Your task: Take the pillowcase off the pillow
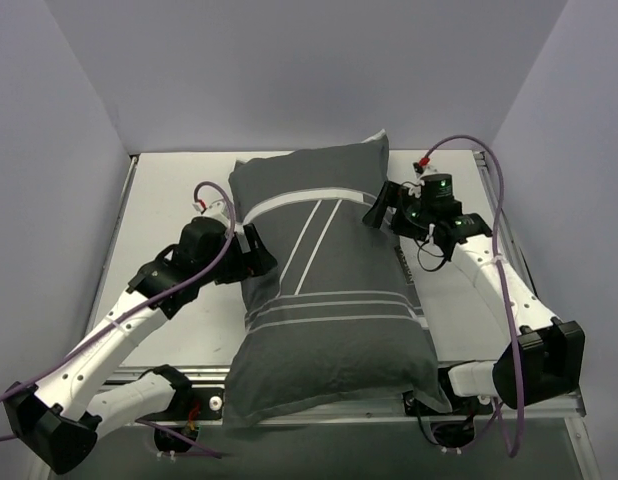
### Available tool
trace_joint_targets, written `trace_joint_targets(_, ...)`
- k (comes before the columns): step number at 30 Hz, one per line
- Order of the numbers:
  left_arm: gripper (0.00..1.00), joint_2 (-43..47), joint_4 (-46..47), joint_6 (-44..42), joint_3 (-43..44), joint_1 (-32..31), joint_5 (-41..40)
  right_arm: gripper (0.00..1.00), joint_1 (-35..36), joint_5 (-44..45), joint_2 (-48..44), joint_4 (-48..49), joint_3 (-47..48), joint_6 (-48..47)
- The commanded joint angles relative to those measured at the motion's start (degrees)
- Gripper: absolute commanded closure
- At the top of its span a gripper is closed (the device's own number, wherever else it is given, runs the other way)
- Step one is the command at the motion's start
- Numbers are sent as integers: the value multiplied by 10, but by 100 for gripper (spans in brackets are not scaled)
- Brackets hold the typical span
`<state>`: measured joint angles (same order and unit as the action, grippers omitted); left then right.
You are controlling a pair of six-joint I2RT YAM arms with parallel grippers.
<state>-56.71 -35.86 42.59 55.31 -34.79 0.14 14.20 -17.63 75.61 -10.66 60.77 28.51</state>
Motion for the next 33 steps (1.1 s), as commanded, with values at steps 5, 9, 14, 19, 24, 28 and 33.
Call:
trace_joint_targets(5, 6, -67, 48, -23, 90, 7, -66, 2, -78, 55, -8, -102, 82, -41)
trace_joint_targets(9, 6, -125, 68, -29, 95, 10, -51, 0, -90, -36, 44, -56, 59, -35)
trace_joint_targets(14, 6, -157, 98, -26, 44, 11, -30, 0, -86, -114, 89, 50, -22, -13)
trace_joint_targets(19, 6, -185, 142, -9, -24, 13, -8, 0, -53, -184, 148, 156, -50, -12)
trace_joint_targets(24, 6, -239, 185, 7, -64, 11, 28, 61, -1, -228, 178, 200, -35, -15)
trace_joint_targets(28, 6, -270, 227, 24, -57, 6, 45, 100, 22, -210, 126, 160, 18, -35)
trace_joint_targets(33, 6, -337, 247, 27, 34, -6, 57, 100, 26, -157, 41, 36, 156, -54)
